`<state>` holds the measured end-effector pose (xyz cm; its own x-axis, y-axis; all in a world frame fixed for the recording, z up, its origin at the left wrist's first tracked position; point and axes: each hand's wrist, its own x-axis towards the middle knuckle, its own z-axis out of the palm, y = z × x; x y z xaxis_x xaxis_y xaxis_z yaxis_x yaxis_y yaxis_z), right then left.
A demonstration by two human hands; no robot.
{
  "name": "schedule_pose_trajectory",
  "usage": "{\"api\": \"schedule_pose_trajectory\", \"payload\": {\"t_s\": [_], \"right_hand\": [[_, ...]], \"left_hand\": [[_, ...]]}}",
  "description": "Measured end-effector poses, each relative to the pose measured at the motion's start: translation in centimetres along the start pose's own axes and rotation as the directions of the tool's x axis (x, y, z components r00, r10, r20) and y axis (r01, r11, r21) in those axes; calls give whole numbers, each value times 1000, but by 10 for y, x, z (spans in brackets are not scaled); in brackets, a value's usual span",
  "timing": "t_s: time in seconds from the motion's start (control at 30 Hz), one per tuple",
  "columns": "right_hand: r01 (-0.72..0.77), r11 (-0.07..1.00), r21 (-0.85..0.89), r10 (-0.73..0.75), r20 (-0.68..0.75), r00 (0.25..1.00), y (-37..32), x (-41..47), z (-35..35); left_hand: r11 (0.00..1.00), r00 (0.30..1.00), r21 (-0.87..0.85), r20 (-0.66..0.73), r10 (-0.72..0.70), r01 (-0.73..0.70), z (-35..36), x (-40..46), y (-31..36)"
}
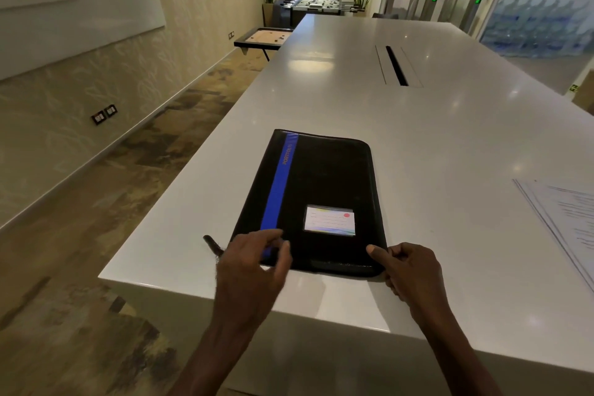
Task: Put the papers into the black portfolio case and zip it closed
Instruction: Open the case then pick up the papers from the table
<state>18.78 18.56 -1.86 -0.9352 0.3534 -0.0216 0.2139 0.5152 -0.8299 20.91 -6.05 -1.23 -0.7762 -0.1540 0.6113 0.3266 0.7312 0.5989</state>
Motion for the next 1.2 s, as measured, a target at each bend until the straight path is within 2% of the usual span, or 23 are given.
{"api": "schedule_pose_trajectory", "payload": {"t_s": [0.07, 0.17, 0.27, 0.33, 0.53, 0.63, 0.7, 0.87, 1.0, 1.2], "right_hand": [[3, 1000, -15, -3, -6, 1000, -1, 0, -1], [19, 999, -36, -20, -26, 999, -3, -2, -1], [24, 998, -50, -26, -48, 998, -8, -3, -2], [18, 999, -50, -21, -61, 998, -12, -2, -4], [94, 990, 102, -89, -57, 994, -31, -6, -16], [144, 955, 260, -129, -76, 989, -41, -8, -22], [166, 940, 297, -149, -77, 986, -44, -8, -23], [164, 975, 153, -159, -45, 986, -33, -8, -15], [167, 984, 58, -166, -12, 986, -22, -10, -6], [215, 976, -33, -214, 9, 977, -18, -14, -5]], "left_hand": [[999, 989, -28, 141, 45, -41, 13, 5, 18], [990, 923, -32, 357, 143, -141, 30, 10, 40], [966, 844, -9, 483, 231, -259, 45, 12, 54], [953, 817, 3, 515, 259, -304, 51, 15, 62], [908, 818, 17, 442, 369, -419, 46, 29, 81], [914, 849, -35, 357, 388, -403, 36, 36, 89], [913, 867, -47, 297, 400, -406, 29, 40, 91], [950, 941, -60, 131, 311, -306, 11, 55, 89], [949, 950, -49, -30, 310, -311, -8, 68, 87], [974, 956, -58, -212, 203, -220, -36, 83, 81]]}}
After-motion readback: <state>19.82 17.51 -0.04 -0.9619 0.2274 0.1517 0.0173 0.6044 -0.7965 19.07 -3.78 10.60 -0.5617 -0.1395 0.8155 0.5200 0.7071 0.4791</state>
